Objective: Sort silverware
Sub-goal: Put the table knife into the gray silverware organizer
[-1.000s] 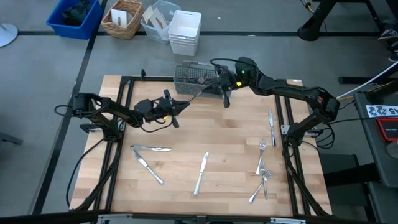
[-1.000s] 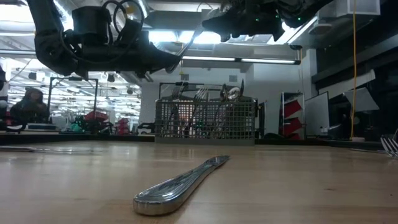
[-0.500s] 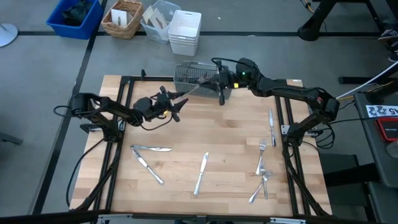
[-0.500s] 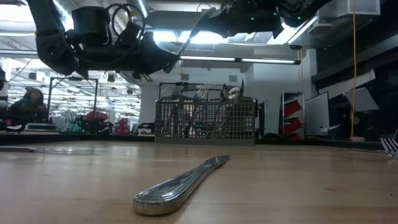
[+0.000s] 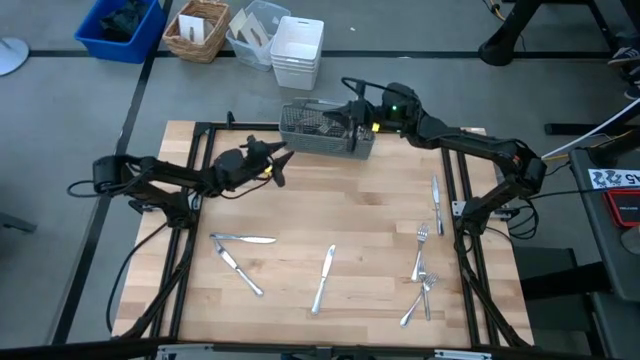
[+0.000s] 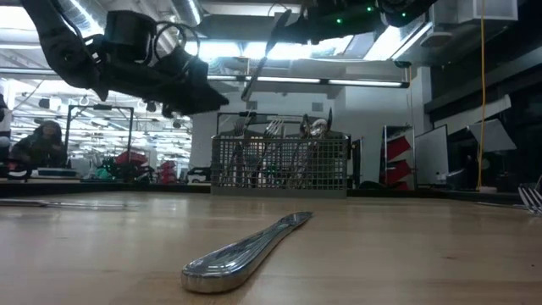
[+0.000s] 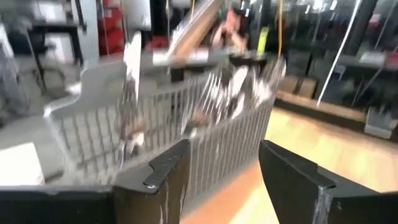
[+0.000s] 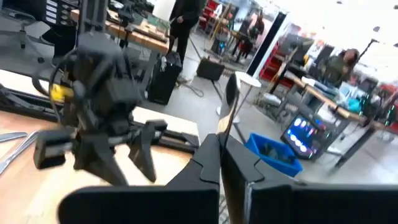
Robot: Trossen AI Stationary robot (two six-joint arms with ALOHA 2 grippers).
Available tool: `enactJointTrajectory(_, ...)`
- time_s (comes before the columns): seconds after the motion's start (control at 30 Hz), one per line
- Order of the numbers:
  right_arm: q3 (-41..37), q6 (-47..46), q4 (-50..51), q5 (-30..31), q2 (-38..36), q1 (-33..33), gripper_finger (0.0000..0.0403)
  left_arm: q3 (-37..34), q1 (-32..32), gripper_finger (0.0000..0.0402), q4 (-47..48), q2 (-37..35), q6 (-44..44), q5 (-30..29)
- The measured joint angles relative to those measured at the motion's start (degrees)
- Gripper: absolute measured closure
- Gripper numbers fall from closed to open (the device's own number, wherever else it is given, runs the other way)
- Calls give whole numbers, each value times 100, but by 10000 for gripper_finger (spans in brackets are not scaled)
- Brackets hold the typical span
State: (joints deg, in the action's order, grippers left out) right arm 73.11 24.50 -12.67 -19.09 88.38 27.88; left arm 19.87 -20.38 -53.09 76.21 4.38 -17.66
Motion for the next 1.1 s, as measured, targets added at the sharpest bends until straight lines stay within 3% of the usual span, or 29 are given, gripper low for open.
enactJointTrajectory(0.33,19,188,-1020,-103,426,-7,401,-1,64,218,1229,-88,772,-1)
enactJointTrajectory(1.1,17,139,-1463,308,2063,-11,396,-1,290,217,1502,-86,1021,-10)
